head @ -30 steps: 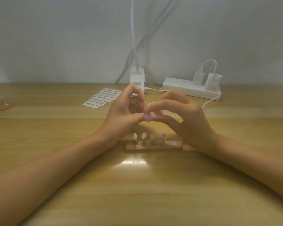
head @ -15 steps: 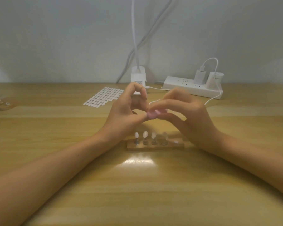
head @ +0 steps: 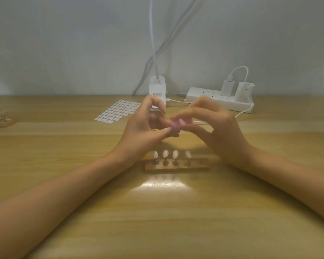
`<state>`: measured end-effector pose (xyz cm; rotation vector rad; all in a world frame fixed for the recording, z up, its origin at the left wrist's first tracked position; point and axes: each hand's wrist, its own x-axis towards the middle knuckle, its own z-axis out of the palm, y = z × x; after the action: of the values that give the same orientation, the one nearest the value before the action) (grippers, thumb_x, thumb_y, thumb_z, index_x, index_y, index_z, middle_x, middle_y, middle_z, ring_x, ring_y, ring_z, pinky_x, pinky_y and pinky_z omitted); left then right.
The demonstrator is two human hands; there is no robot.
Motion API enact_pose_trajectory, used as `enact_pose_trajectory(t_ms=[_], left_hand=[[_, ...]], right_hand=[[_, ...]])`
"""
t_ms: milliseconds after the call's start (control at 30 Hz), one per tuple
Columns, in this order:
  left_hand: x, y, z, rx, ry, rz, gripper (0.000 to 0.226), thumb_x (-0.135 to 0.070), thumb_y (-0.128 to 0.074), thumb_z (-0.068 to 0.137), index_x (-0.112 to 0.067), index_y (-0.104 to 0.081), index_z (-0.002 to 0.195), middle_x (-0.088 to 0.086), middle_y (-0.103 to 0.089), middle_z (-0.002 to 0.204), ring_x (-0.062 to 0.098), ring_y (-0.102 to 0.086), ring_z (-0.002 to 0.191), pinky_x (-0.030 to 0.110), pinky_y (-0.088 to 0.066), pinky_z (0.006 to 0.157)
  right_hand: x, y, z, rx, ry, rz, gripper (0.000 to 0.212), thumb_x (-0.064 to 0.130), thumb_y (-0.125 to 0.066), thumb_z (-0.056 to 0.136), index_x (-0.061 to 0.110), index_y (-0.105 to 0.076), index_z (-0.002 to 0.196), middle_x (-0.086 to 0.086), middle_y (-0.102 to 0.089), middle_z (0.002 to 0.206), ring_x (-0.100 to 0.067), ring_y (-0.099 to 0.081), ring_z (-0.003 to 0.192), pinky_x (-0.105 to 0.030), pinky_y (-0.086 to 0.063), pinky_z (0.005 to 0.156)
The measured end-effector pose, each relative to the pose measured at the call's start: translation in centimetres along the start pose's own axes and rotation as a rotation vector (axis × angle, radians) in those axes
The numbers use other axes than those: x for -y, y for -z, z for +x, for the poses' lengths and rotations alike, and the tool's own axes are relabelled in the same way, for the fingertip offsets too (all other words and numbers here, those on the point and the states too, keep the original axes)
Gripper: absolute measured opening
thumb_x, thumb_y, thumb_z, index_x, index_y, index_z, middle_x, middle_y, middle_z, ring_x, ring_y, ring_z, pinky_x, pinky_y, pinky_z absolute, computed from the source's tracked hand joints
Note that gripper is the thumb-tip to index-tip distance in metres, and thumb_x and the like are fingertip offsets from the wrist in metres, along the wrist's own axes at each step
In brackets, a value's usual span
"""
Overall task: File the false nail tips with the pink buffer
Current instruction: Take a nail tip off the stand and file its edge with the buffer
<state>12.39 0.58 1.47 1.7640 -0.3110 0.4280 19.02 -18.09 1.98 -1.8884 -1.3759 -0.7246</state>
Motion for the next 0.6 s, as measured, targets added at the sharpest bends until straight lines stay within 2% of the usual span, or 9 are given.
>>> enact_pose_trajectory(t_ms=[33, 100, 167, 267, 367, 467, 600], left_hand=[[0.0, 0.0, 0.0, 0.0, 0.005, -0.011, 0.042, -0.014, -0.082, 0.083, -0.017, -0.043, 0.098, 0.0, -0.075, 0.075, 0.019, -0.077, 0.076, 0.016, -0.051, 0.058], [0.0, 0.0, 0.0, 0.006, 0.006, -0.02, 0.044, -0.017, -0.084, 0.08, -0.019, -0.044, 0.098, -0.002, -0.074, 0.073, 0.017, -0.076, 0.074, 0.016, -0.05, 0.056], [0.0, 0.1, 0.1, 0.007, 0.017, -0.022, 0.047, -0.018, -0.086, 0.078, -0.02, -0.044, 0.097, -0.004, -0.071, 0.07, 0.016, -0.075, 0.072, 0.015, -0.046, 0.052], [0.1, 0.1, 0.0, -0.005, 0.022, -0.027, 0.041, -0.005, -0.08, 0.084, -0.021, -0.045, 0.096, 0.006, -0.075, 0.08, 0.023, -0.076, 0.072, 0.018, -0.05, 0.054], [0.2, 0.2, 0.0, -0.033, 0.0, 0.026, 0.037, -0.006, -0.082, 0.082, -0.02, -0.05, 0.095, 0.006, -0.075, 0.083, 0.024, -0.075, 0.067, 0.022, -0.055, 0.063], [0.2, 0.3, 0.1, -0.085, 0.018, -0.003, 0.034, -0.01, -0.083, 0.083, -0.018, -0.052, 0.096, 0.002, -0.076, 0.087, 0.022, -0.077, 0.077, 0.02, -0.053, 0.059], [0.1, 0.3, -0.1, -0.078, 0.042, -0.047, 0.035, -0.014, -0.082, 0.083, -0.014, -0.054, 0.104, 0.004, -0.075, 0.089, 0.021, -0.078, 0.084, 0.027, -0.058, 0.057]], right_hand=[[-0.1, 0.1, 0.0, -0.014, -0.025, 0.001, 0.014, 0.014, -0.069, 0.093, 0.009, -0.077, 0.104, 0.001, -0.054, 0.09, -0.014, -0.054, 0.084, -0.031, -0.048, 0.08], [-0.2, 0.1, 0.0, -0.012, 0.011, -0.011, 0.016, 0.014, -0.069, 0.093, 0.01, -0.077, 0.106, -0.001, -0.056, 0.091, -0.017, -0.056, 0.084, -0.033, -0.049, 0.08], [-0.3, -0.3, -0.1, 0.013, 0.064, -0.017, 0.016, 0.015, -0.07, 0.093, 0.01, -0.077, 0.107, -0.003, -0.058, 0.091, -0.019, -0.056, 0.085, -0.029, -0.047, 0.08], [-1.4, 0.2, 0.0, -0.02, -0.093, 0.005, 0.01, 0.014, -0.072, 0.093, 0.01, -0.075, 0.102, -0.004, -0.059, 0.089, -0.015, -0.055, 0.083, -0.028, -0.048, 0.08], [-2.1, 0.6, -0.1, -0.07, -0.242, 0.085, 0.01, 0.018, -0.073, 0.093, 0.01, -0.074, 0.099, -0.008, -0.065, 0.091, -0.013, -0.061, 0.087, -0.032, -0.049, 0.076], [-1.6, 0.2, -0.4, -0.074, -0.268, 0.144, 0.01, 0.021, -0.072, 0.094, 0.012, -0.073, 0.098, -0.004, -0.066, 0.094, -0.016, -0.065, 0.09, -0.03, -0.049, 0.075], [-1.4, 0.1, -0.5, 0.0, -0.213, 0.115, 0.006, 0.016, -0.071, 0.095, 0.013, -0.073, 0.1, -0.002, -0.064, 0.091, -0.01, -0.06, 0.089, -0.021, -0.044, 0.074]])
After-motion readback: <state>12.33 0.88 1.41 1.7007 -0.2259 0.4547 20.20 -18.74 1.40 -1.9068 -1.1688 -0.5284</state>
